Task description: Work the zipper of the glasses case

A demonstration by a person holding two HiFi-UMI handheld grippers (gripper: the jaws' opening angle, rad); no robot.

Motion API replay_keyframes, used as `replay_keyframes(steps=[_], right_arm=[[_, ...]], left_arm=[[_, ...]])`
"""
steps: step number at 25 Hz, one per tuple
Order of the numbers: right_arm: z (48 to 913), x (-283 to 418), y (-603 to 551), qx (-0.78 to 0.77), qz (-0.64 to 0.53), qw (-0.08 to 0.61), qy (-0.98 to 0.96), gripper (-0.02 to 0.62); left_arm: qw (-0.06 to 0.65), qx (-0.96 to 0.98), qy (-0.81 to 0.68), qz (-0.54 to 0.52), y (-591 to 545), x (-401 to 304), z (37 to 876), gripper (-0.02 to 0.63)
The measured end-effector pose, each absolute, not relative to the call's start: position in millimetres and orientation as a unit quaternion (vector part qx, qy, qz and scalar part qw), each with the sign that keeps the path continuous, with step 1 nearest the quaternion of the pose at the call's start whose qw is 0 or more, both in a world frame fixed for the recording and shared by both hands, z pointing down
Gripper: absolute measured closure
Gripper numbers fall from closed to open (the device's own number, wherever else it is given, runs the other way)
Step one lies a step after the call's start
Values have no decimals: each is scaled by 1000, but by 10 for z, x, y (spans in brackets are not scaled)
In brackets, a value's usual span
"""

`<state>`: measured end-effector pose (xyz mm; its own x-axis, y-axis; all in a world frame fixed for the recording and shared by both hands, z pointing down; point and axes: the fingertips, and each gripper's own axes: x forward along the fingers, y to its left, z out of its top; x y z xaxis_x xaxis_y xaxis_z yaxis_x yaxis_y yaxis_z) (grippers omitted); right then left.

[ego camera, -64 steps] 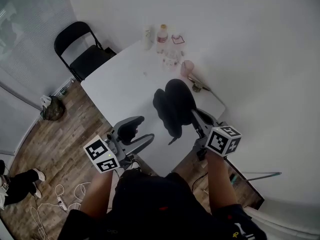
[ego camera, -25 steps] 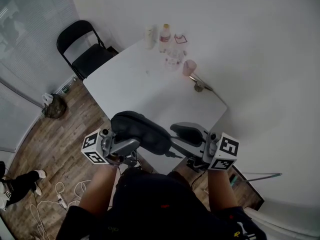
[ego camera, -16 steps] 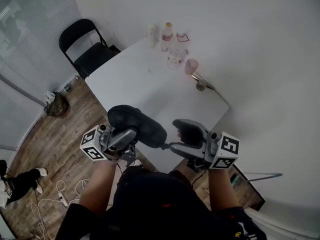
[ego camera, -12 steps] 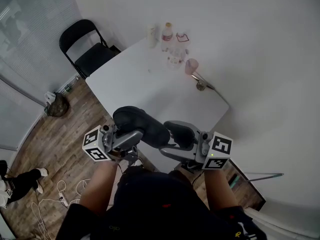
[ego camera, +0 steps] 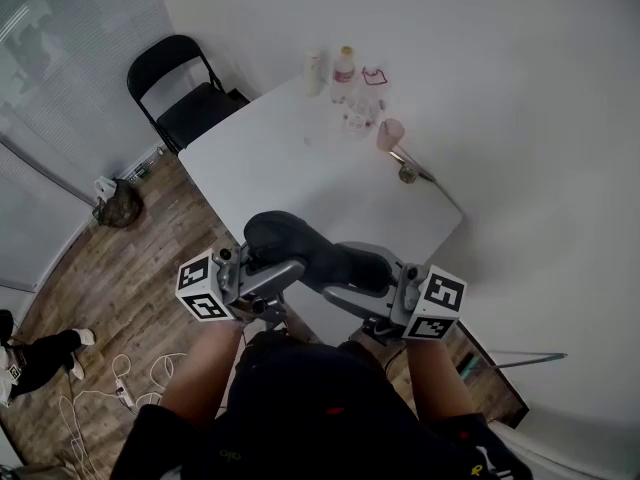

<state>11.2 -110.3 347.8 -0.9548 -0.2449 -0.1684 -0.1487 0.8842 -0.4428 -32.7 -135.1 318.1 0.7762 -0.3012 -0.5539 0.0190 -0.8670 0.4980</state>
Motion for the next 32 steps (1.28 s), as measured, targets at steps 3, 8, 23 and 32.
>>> replay_keyframes(steps=[3,8,23,32], right_arm=[[3434,93,-1120,-109,-212,113,965,327],[3465,31,-1092,-97,-222,105,965,330],[3475,164,-1115,-154,-172,99,968,330],[3892,354,-1276,-293,-80,31,952,345]], left_arm=[[236,911,-83,-328,-1360,-305,3152,319],[232,916,-77,-318,-1325,-210,3150,278],[288,877,-150,-353,-1586,-343,3103,341],[290,857,-199,-377,-1953,-466,2813,341]])
